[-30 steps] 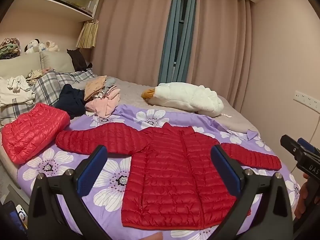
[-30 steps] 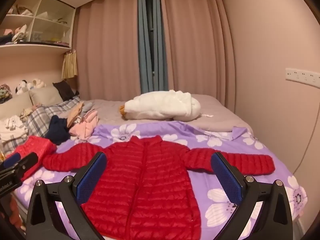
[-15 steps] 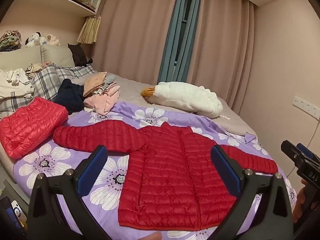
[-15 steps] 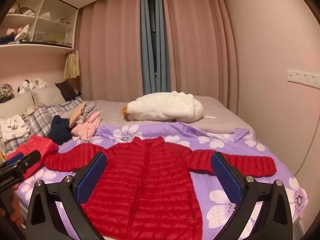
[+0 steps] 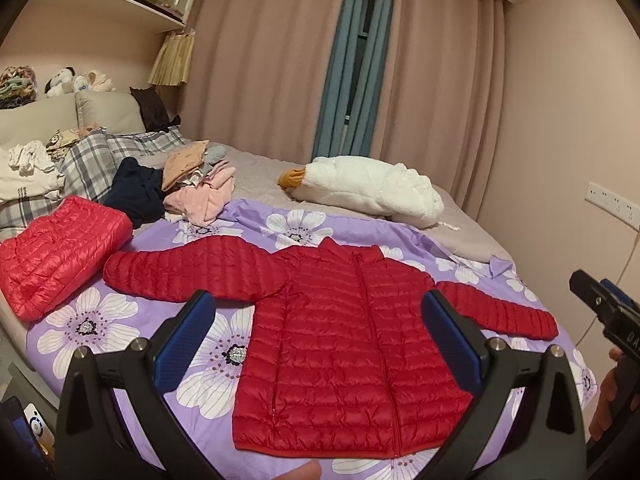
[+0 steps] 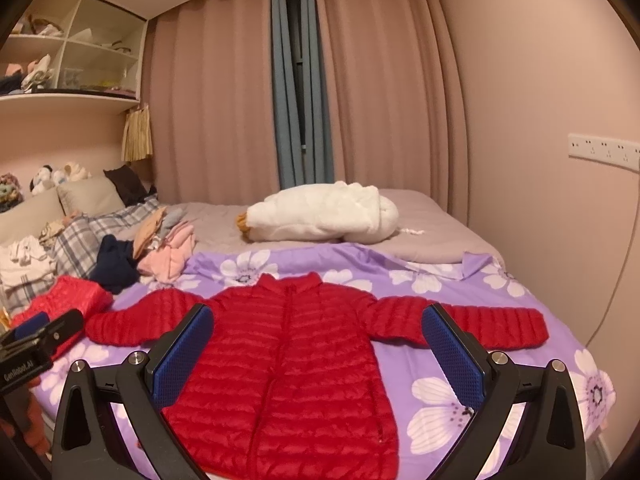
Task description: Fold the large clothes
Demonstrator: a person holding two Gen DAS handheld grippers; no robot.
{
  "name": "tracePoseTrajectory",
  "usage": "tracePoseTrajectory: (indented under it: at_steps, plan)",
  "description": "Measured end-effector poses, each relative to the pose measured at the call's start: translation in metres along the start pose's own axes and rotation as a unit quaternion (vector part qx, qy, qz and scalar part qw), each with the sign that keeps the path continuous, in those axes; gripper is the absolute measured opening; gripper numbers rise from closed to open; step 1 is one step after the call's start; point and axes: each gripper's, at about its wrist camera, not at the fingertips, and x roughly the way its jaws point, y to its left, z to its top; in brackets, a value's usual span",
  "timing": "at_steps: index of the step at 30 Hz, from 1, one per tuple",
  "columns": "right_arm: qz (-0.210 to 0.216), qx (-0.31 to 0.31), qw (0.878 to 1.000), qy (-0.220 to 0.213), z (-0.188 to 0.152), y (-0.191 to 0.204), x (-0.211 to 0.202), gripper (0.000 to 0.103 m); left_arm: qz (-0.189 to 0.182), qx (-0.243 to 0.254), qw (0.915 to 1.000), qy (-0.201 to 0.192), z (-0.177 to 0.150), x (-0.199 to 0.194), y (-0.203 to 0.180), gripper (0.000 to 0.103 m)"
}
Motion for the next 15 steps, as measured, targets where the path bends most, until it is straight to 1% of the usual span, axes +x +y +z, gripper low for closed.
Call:
tracePoseTrajectory:
  at_steps: [5,9,13,15]
  plan:
    - [-0.005,0.010,1.000,0.001,-0.0003,0.0002,-0.0016,0.103,-0.009,0.006,0.9999,-0.001,-0.0042,-0.0012,-0.0031,0.103]
    - [-0.006,0.010,1.000,0.000,0.0011,0.0009,-0.0010,0.103,-0.006,0.002,1.0000,0.000,-0.0052,0.0017,-0.0047,0.103]
    - [-0.004,0.006,1.000,0.000,0.0029,0.0011,-0.0007,0.103,0.001,0.016,0.9998,0.013,-0.0063,0.0074,-0.0093,0.103]
    - [-0.002,0.010,1.000,-0.002,0.0051,-0.0014,0.0009,0.103,0.003,0.016,0.9998,0.011,-0.0058,0.0064,-0.0085,0.103]
